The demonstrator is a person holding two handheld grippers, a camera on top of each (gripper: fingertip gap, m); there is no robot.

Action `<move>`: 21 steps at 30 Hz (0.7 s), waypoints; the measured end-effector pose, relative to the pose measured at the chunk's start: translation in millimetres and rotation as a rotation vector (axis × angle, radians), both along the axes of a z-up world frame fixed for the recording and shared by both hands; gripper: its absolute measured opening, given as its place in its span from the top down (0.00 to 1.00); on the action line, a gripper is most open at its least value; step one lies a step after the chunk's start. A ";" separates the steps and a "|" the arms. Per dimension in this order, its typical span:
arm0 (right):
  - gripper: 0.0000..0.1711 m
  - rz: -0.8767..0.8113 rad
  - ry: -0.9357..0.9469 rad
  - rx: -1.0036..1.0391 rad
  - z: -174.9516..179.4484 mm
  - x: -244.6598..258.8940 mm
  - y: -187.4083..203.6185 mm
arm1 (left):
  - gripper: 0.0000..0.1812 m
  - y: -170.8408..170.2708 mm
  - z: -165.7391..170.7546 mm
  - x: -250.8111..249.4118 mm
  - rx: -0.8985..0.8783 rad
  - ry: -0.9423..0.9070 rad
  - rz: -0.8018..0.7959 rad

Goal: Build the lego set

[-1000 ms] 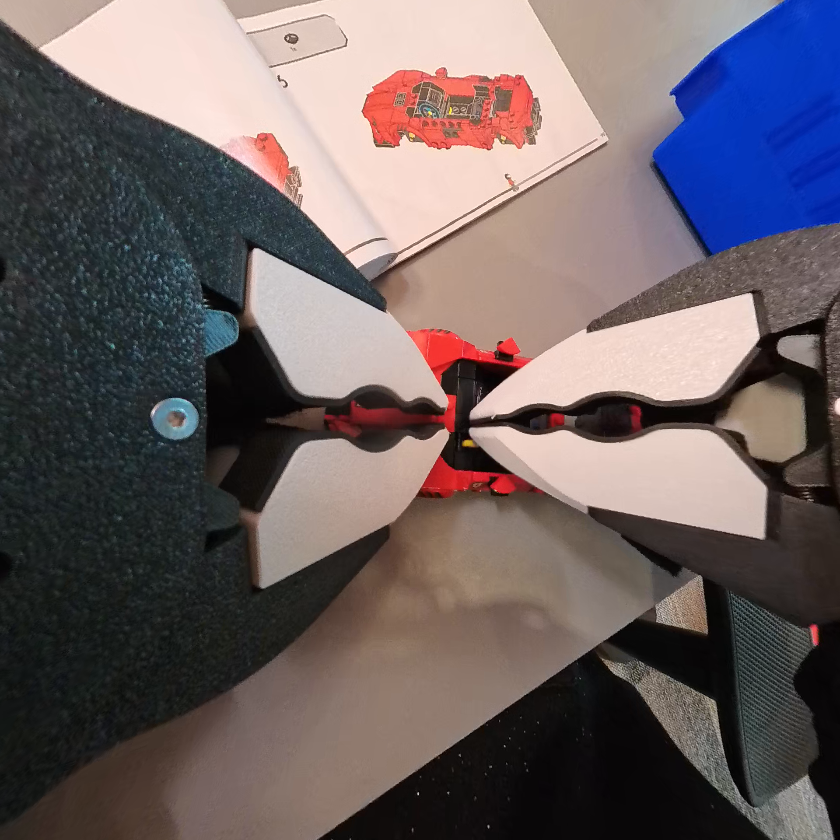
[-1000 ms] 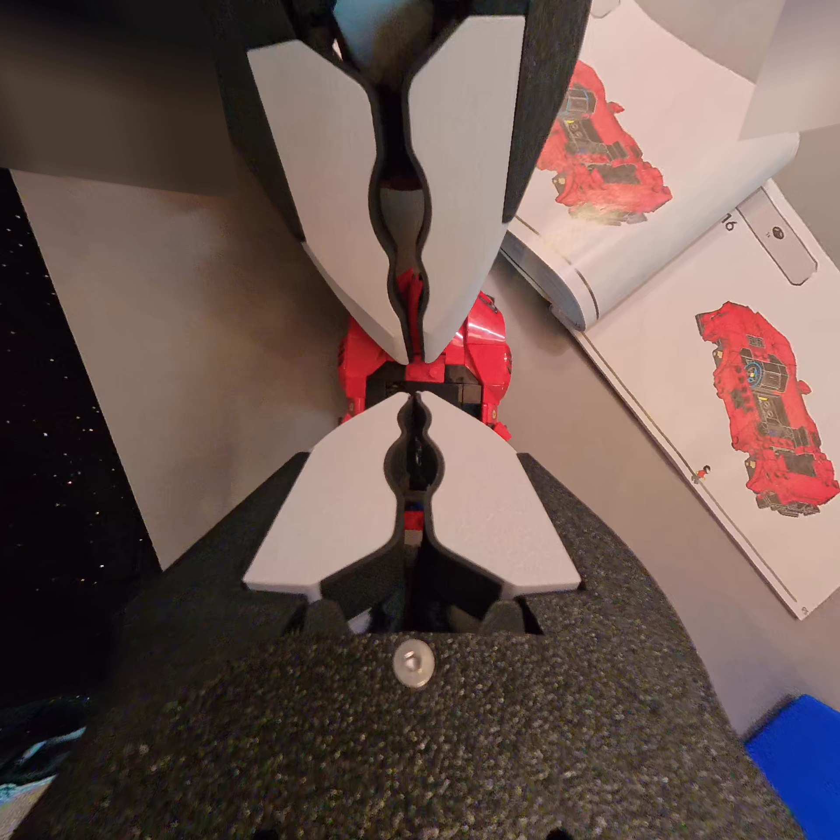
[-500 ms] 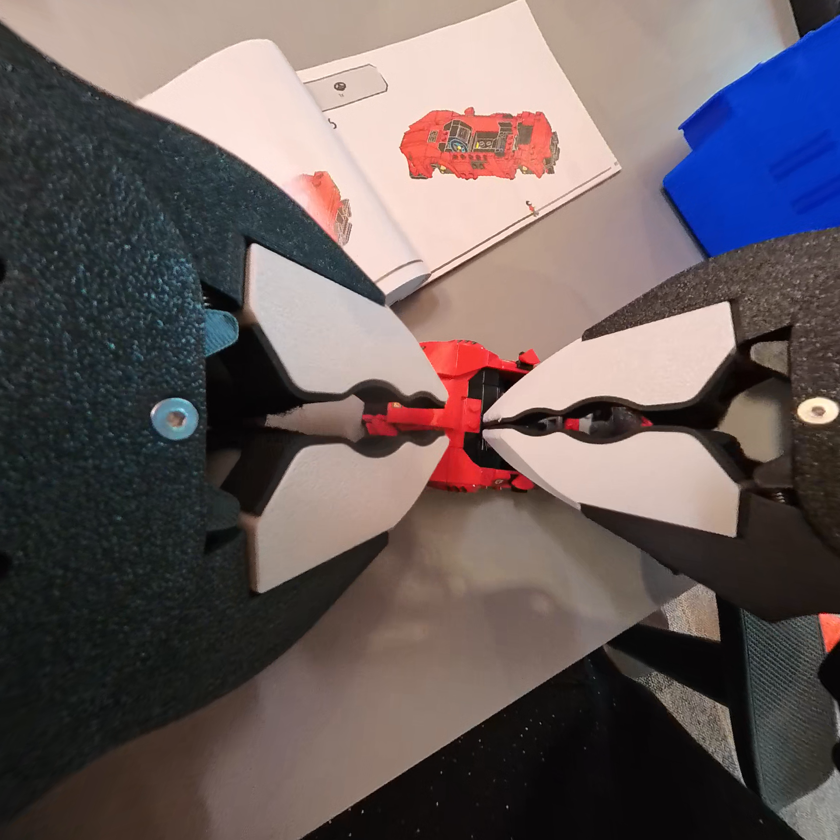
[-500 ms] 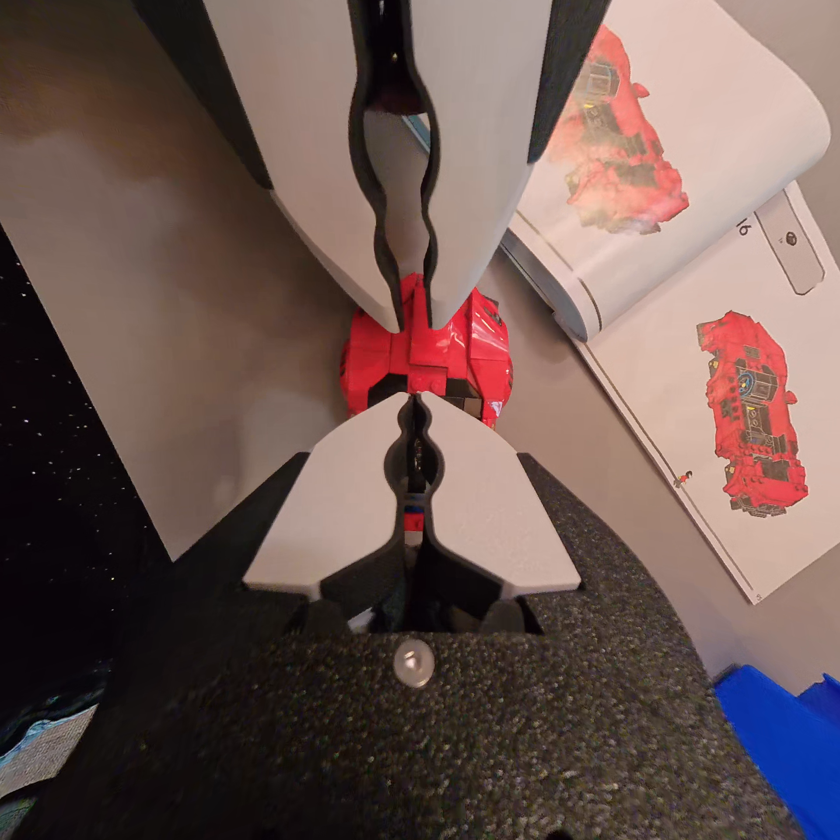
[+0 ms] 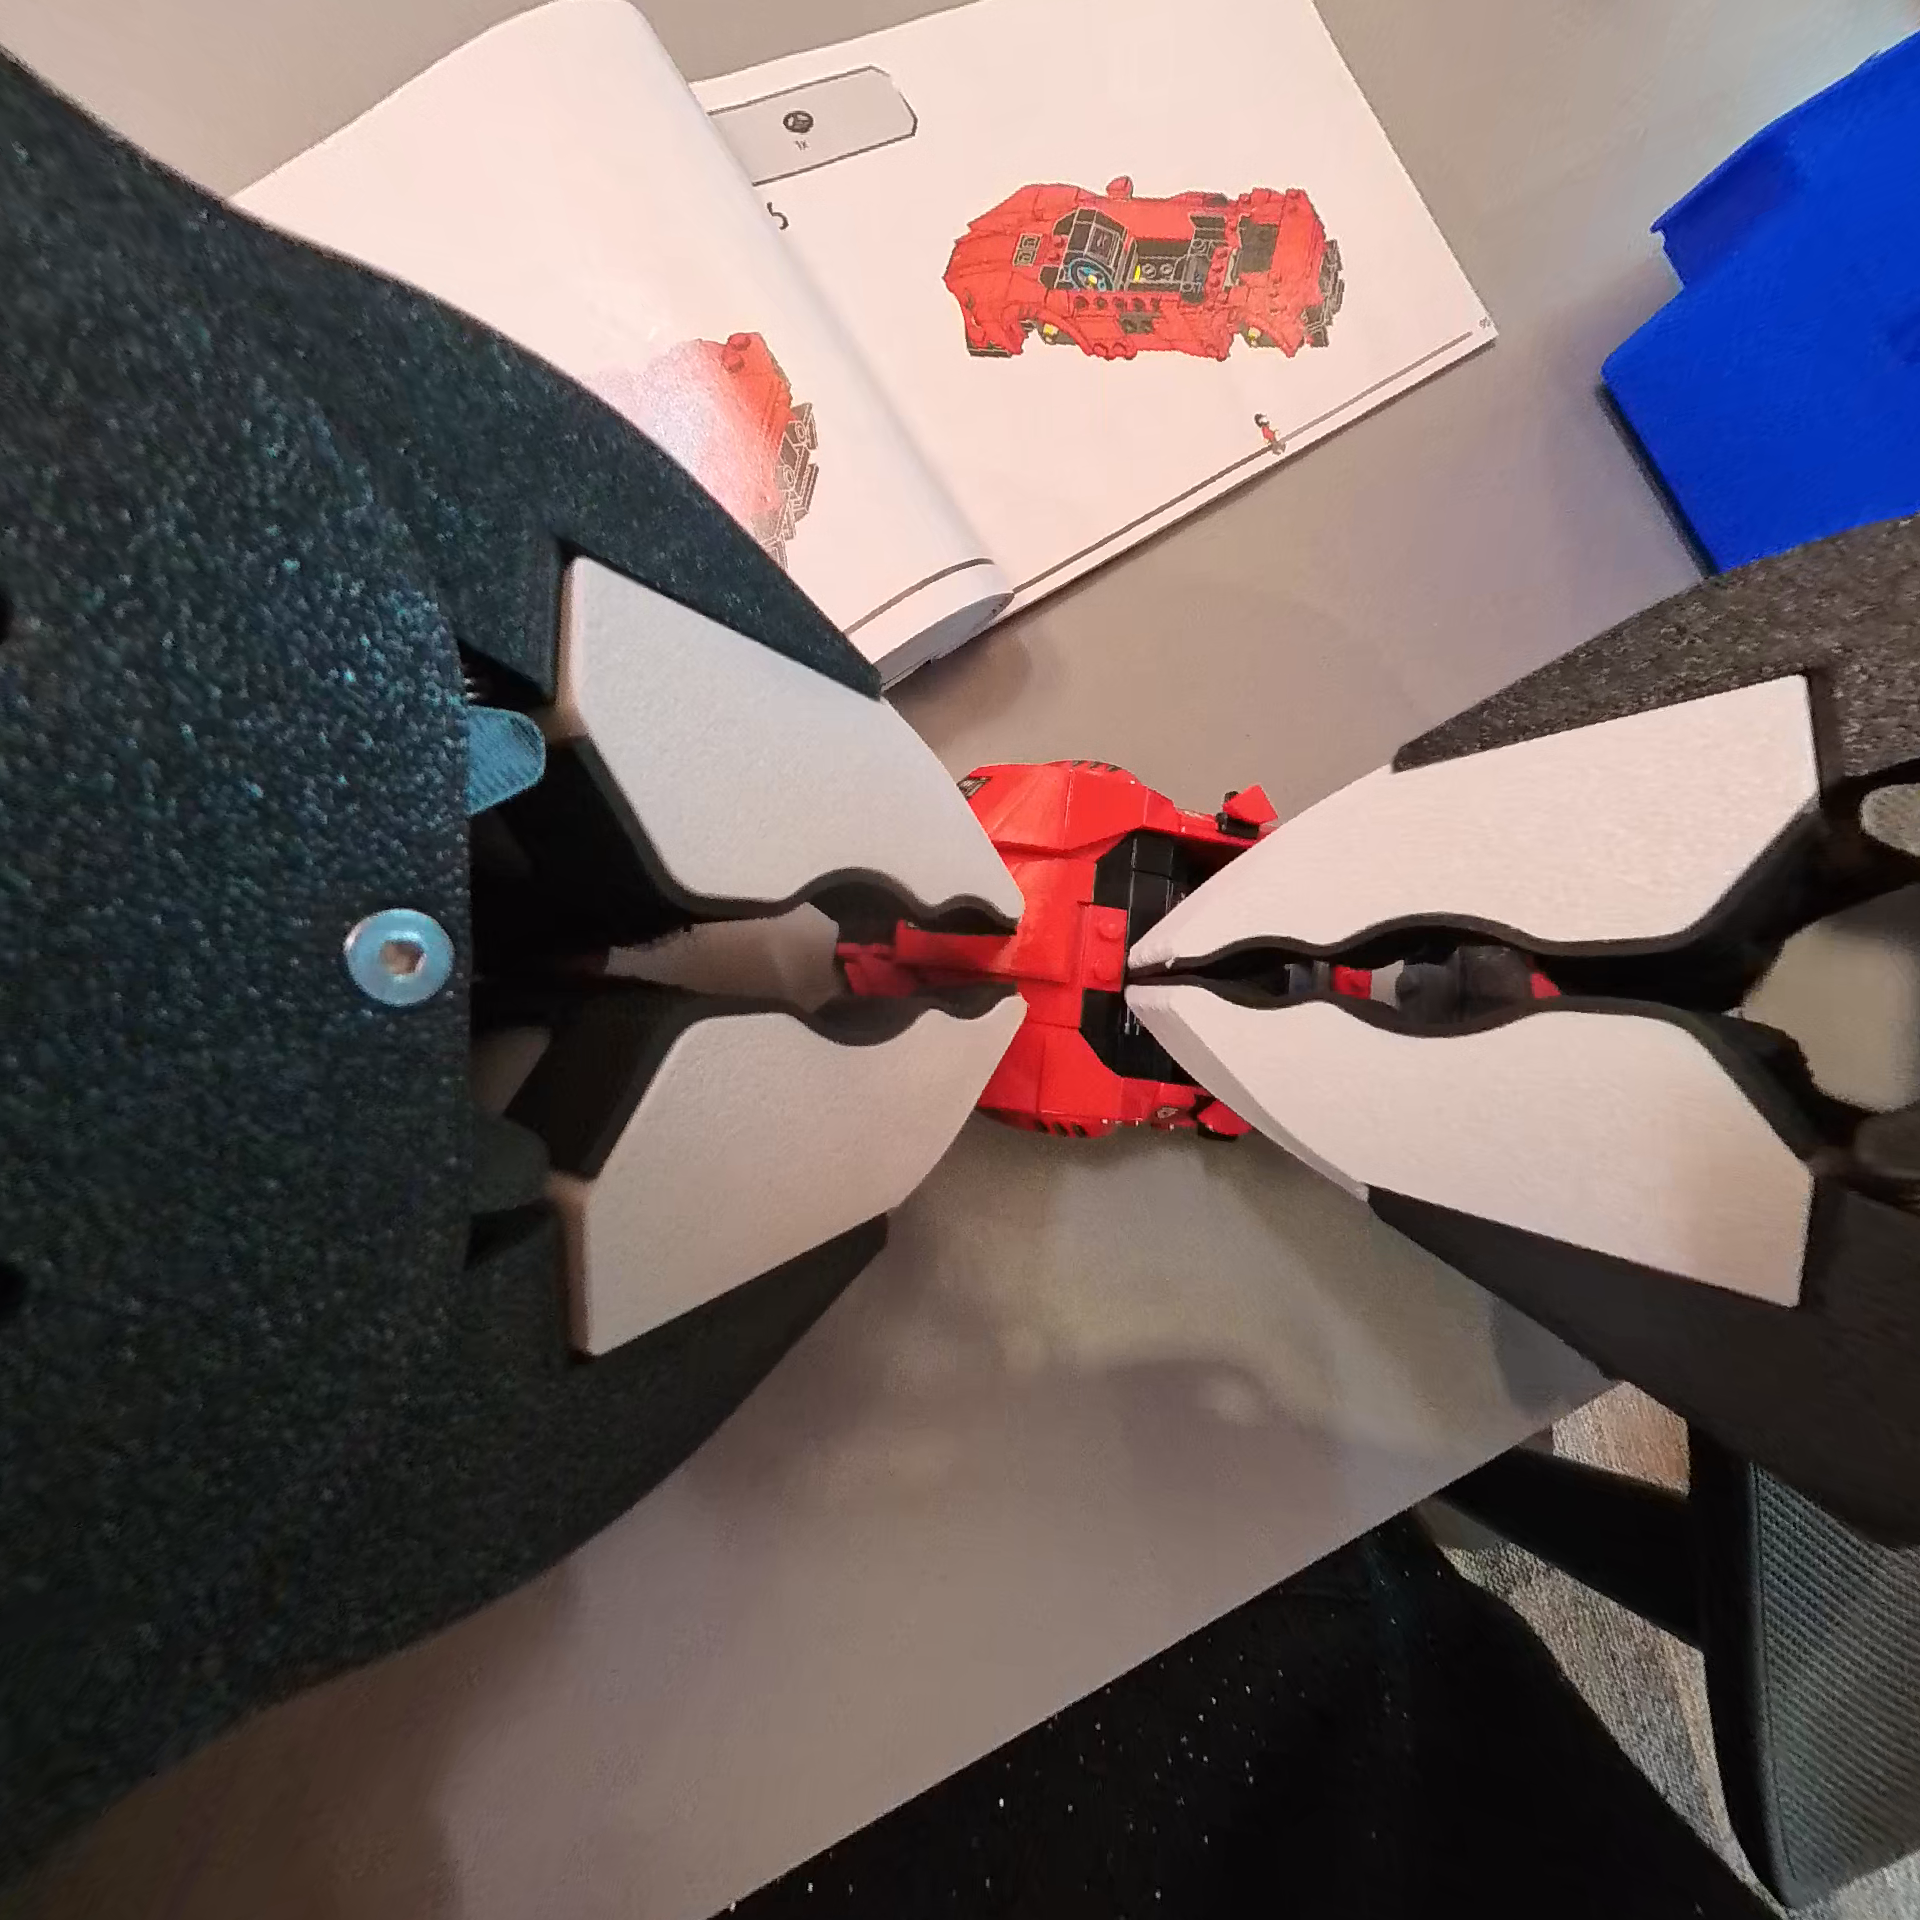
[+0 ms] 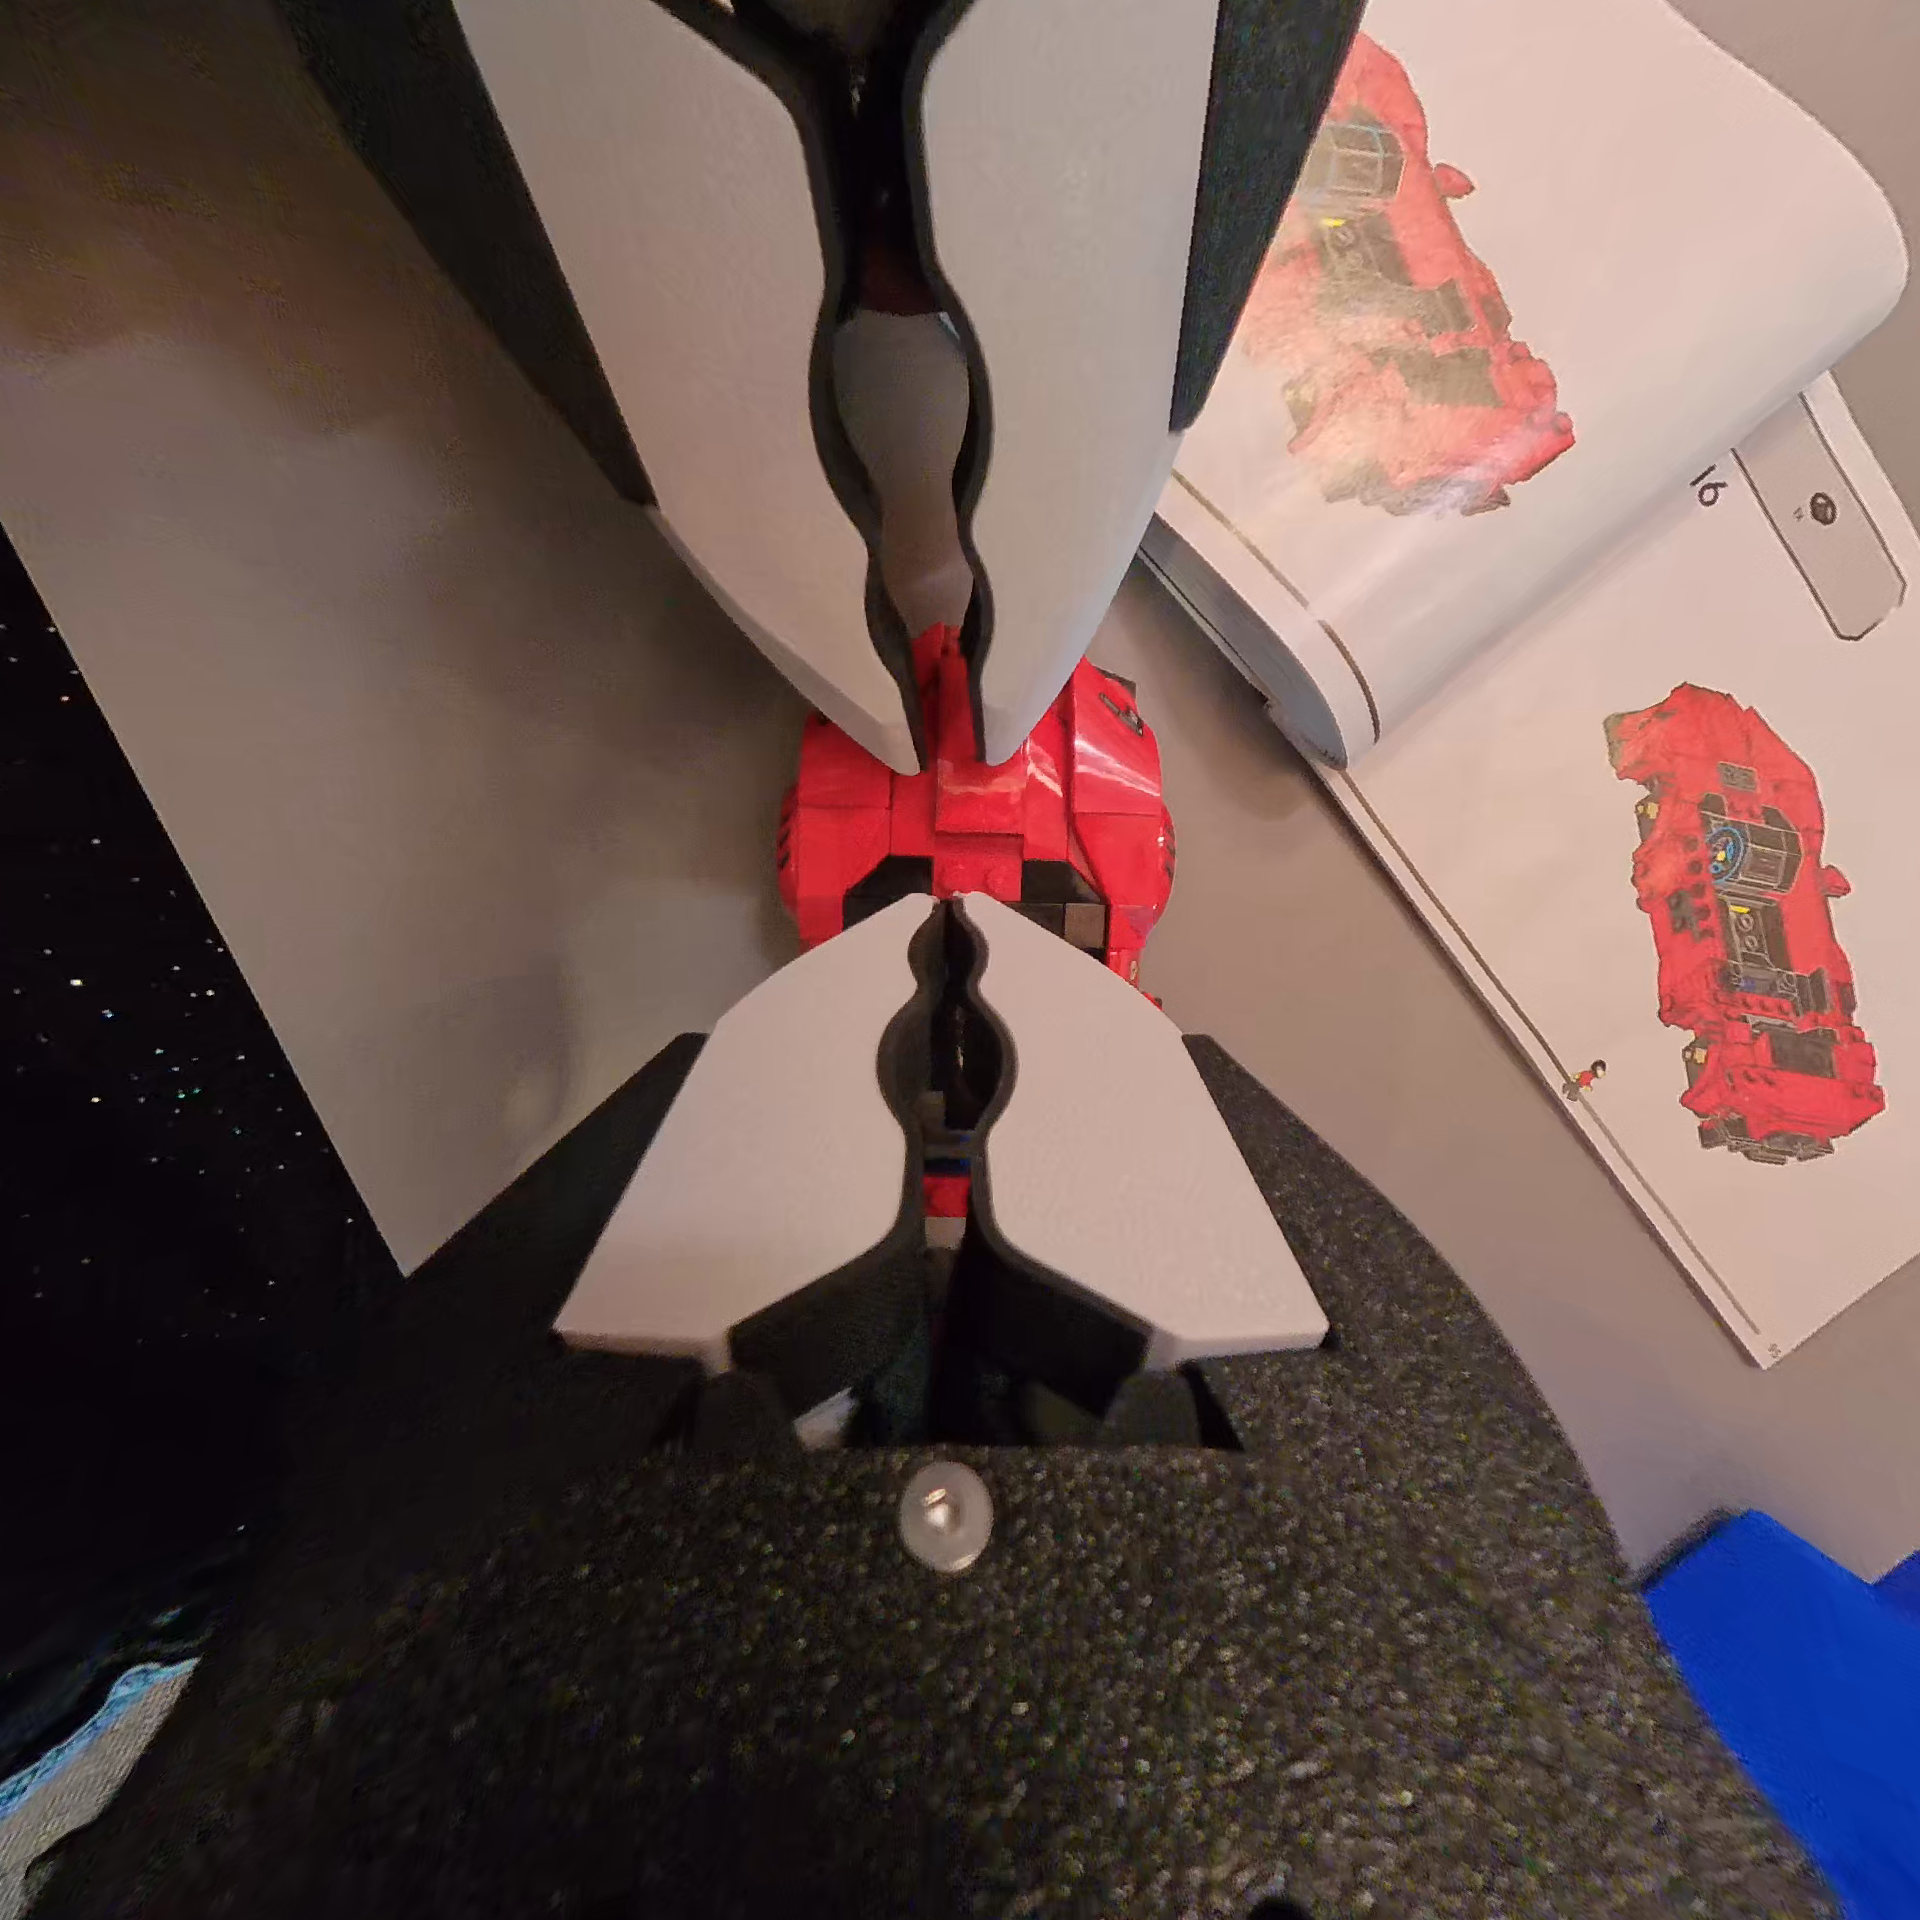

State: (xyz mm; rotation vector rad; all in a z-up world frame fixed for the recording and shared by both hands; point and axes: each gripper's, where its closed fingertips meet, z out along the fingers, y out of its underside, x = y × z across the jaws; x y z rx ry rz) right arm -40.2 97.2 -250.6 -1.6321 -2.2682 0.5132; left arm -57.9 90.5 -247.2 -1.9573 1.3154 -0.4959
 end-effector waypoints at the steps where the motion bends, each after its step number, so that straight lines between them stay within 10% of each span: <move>1: 1.00 -0.002 0.003 0.003 0.0 0.0 0.1 | 0.96 0.2 -0.2 0.3 0.000 -0.001 0.000; 21: 1.00 -0.063 0.144 -0.080 18.4 -1.2 6.9 | 0.96 1.8 4.5 2.5 0.026 -0.022 -0.006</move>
